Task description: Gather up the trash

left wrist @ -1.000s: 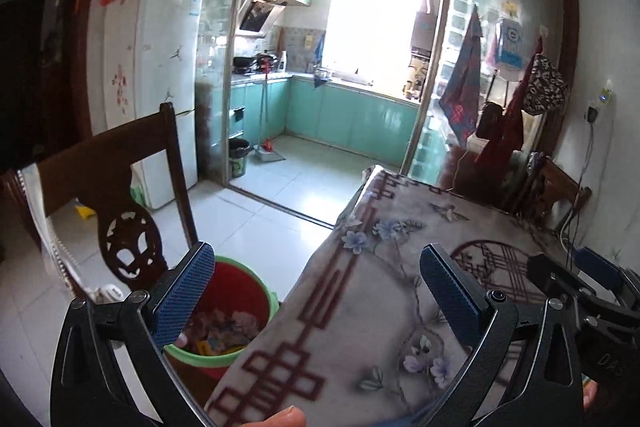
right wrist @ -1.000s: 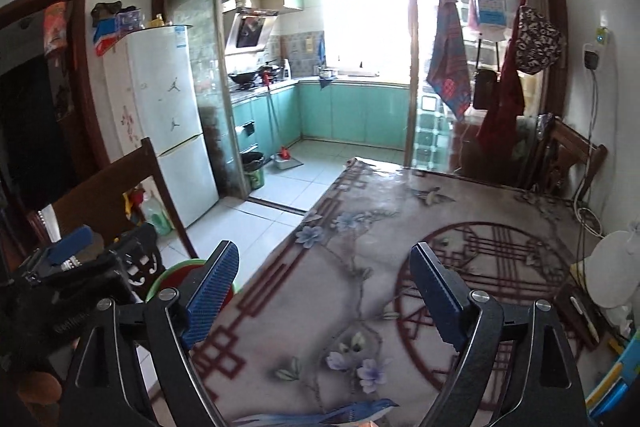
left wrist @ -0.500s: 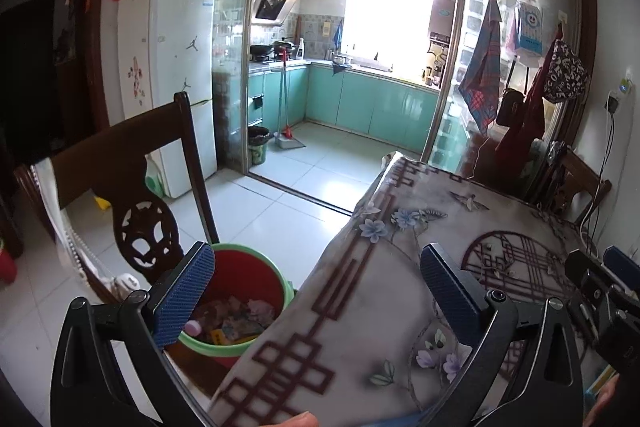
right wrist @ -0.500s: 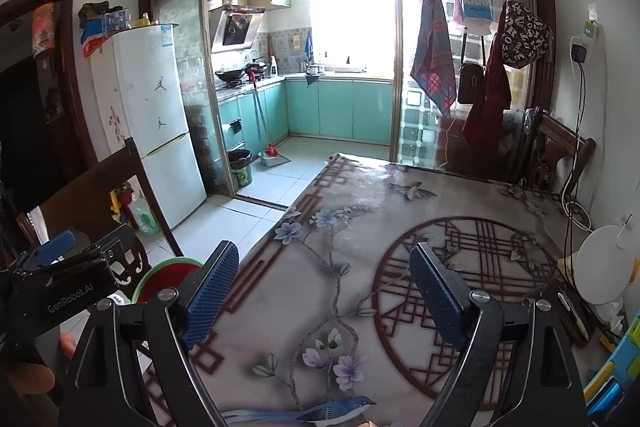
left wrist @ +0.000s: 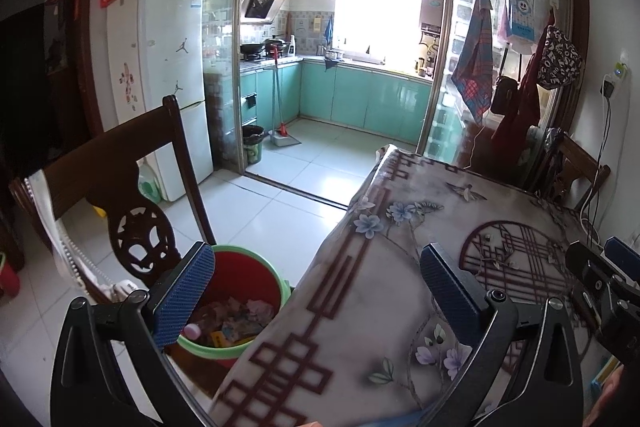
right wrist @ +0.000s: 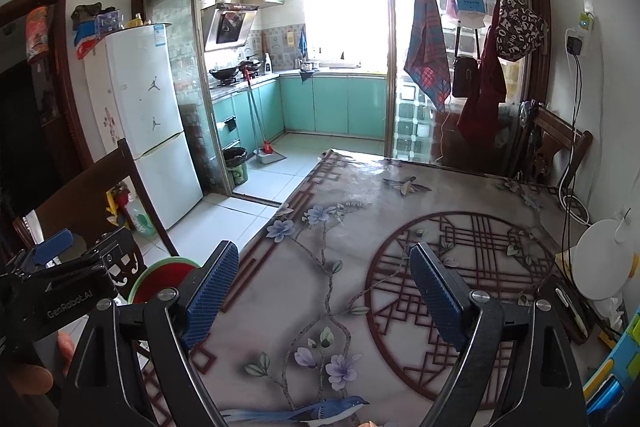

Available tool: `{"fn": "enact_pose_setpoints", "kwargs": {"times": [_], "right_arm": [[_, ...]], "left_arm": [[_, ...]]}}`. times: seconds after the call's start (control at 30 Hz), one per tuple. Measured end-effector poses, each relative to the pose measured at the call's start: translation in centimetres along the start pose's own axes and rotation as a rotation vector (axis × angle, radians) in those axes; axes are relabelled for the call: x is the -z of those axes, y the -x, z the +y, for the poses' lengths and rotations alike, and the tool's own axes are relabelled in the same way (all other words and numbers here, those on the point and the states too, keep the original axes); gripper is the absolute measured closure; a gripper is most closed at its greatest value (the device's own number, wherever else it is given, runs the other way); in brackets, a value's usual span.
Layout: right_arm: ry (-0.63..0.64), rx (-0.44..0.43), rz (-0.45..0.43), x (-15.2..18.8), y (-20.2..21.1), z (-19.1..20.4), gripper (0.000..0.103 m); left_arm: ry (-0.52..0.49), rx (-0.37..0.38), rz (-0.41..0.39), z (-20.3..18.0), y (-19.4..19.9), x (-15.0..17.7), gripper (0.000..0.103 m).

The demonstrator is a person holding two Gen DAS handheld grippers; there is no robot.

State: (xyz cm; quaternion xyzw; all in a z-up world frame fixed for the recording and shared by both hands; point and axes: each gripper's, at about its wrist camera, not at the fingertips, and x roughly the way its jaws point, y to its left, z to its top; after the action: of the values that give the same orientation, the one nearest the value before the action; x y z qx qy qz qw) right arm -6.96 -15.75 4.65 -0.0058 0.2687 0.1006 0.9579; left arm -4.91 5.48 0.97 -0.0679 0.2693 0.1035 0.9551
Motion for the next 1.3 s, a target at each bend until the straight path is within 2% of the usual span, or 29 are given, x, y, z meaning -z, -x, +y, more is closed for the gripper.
{"fn": "enact_pose_setpoints", "kwargs": {"times": [0.2, 0.4, 1.3], "right_arm": [[-0.003, 0.007, -0.005, 0.0, 0.0, 0.0, 0.015], [-0.005, 0.012, -0.002, 0.0, -0.2, -0.2, 0.015], [-0.022, 0.045, 0.010, 0.3, -0.5, -1.4, 0.015]], "left_arm": [[0.002, 0.006, 0.000, -0.1, -0.1, -0.1, 0.000], [-0.026, -0.020, -0.012, -0.7, -0.2, -0.2, 0.000], [-0.037, 0.017, 0.016, -1.5, -0.7, 0.0, 0.000]]}}
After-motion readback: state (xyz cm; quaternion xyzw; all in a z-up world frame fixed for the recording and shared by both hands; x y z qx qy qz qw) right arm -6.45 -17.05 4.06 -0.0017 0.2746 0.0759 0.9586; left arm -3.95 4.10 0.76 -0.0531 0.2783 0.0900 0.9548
